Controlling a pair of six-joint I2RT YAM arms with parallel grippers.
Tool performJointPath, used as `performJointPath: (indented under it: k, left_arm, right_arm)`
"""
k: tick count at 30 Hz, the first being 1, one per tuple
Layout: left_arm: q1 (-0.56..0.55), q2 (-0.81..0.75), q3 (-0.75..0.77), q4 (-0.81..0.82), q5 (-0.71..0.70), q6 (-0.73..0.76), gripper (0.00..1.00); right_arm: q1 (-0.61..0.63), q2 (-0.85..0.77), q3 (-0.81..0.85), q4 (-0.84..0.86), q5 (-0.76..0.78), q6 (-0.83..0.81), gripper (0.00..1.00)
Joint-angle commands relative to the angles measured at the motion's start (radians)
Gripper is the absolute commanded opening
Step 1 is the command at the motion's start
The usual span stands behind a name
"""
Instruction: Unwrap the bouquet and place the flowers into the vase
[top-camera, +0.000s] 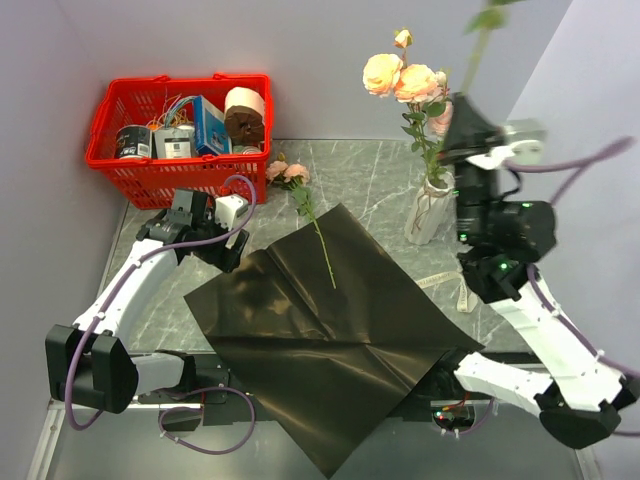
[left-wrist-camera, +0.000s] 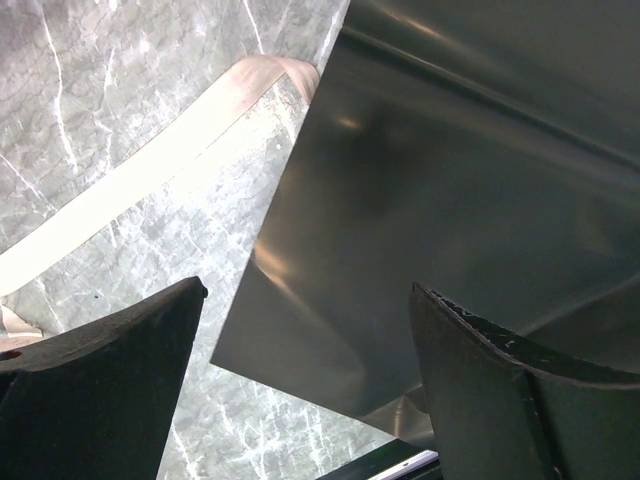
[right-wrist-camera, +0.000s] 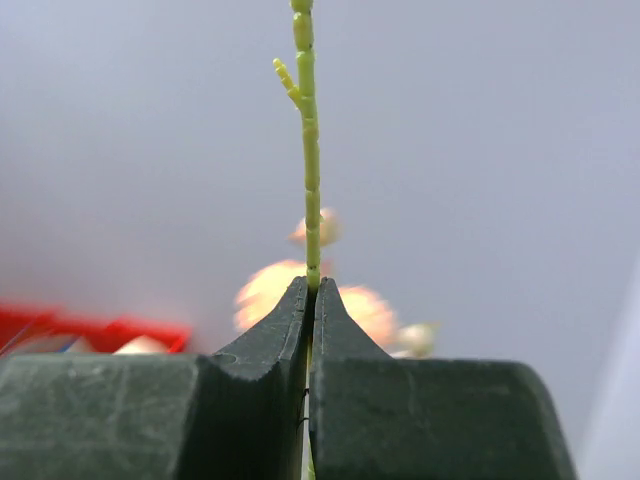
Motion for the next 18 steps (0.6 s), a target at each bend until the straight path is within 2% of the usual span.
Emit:
performJointPath:
  k: [1,9,12,18]
  left_arm:
    - [0.005,-0.006,0.043,0.004,0.011,-0.002,0.90]
    - [0.005,0.021,0.052,0.007,0.010,0.009,0.90]
    - [0.007,0.033,0.061,0.005,0.008,0.014,0.90]
    - [0.008,0.060,0.071,0.010,0.005,0.021,0.90]
  right_arm:
    - [-0.134,0.008,0.027,0.093,0.057,-0.026,0.00]
    - [-0.379,0.054,-0.042,0.159,0.063,0.111,0.00]
    - [-0.429,0.083,-0.067,0.162,0.046,0.180,0.00]
    - [-0.481,0.146,-0.110,0.230,0.049,0.218,0.00]
